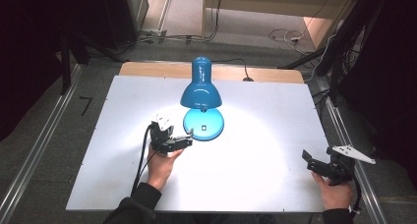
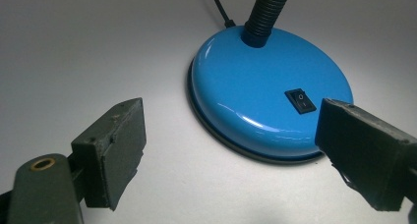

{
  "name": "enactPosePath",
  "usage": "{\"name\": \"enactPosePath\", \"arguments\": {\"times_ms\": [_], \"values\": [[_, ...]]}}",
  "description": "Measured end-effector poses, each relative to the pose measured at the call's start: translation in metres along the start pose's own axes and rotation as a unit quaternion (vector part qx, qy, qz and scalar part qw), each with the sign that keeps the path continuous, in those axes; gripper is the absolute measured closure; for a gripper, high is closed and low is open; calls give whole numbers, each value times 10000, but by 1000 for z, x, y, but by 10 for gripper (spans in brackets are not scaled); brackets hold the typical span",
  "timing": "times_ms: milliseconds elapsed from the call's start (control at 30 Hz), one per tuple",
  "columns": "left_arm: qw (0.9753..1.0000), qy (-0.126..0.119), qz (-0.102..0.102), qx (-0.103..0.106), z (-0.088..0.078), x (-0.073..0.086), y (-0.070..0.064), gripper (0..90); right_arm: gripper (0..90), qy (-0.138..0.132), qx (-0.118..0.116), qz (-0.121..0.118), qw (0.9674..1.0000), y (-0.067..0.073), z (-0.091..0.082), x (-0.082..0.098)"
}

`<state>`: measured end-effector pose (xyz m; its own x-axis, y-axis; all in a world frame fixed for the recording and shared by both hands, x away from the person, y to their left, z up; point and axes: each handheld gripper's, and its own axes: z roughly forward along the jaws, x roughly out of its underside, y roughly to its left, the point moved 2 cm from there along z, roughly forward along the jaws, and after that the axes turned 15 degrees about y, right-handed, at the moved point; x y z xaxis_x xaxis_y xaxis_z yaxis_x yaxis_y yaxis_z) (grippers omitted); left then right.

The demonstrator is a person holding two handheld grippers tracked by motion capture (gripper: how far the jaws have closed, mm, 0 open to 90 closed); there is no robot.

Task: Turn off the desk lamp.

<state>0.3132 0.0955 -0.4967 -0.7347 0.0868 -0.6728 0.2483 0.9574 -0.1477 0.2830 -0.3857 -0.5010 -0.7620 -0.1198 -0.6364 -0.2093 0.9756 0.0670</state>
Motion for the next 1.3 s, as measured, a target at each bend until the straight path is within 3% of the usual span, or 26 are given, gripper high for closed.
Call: {"name": "enactPosePath", "arguments": {"times_ms": [300, 633, 1300], "values": [[9999, 9, 117, 61, 8, -4, -14, 187, 41, -7, -18, 12, 10000, 0, 0, 0], [9997, 22, 159, 172, 20, -4, -23, 413, 42, -1, -57, 58, 10000, 0, 0, 0], [9992, -28, 268, 300, 33, -6, -34, 766, 42, 10, -87, 59, 9999, 0, 1, 0]]}}
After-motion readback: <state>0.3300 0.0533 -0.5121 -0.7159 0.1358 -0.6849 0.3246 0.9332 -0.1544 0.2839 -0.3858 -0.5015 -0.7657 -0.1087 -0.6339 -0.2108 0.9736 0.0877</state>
